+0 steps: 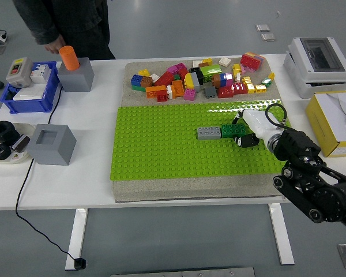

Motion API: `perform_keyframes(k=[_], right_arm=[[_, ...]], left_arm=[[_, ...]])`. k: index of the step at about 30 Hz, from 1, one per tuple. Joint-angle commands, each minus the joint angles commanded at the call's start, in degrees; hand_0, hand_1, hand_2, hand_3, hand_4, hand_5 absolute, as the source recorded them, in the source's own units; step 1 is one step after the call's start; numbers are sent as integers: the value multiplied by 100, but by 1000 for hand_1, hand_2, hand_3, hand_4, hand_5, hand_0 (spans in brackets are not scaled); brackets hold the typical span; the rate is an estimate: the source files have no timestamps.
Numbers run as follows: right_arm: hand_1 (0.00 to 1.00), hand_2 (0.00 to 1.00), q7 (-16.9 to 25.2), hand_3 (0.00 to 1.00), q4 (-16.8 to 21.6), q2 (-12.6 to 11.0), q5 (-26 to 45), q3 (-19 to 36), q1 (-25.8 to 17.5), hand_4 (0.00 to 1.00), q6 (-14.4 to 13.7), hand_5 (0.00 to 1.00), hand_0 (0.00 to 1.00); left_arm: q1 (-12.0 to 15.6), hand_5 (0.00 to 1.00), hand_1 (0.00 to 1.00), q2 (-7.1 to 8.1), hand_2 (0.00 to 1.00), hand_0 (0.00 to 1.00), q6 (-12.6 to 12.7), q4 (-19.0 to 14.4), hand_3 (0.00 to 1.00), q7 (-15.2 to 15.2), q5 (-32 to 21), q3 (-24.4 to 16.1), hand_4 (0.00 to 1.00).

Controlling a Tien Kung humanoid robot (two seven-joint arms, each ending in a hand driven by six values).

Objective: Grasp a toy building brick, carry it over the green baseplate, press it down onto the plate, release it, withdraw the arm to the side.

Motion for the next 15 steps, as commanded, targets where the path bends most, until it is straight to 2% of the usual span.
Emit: perform_keyframes(k=[4, 5, 15], right_arm=[[786, 817, 0, 559, -22, 10, 13, -19, 5, 610, -9, 152, 772], [789, 820, 1, 631, -28, 13, 14, -24, 5, 602, -10, 157, 771], [790, 823, -3, 653, -49, 18, 34, -58, 1, 592, -11, 164, 772]], left_arm=[[1, 209, 643, 0, 649, 656, -1, 0, 668, 2, 3, -2, 710], [1, 208, 643, -1, 649, 656, -1, 0, 667, 1, 3, -1, 710], [2, 208, 643, 2, 649, 656, -3, 0, 667, 2, 9, 3, 710]])
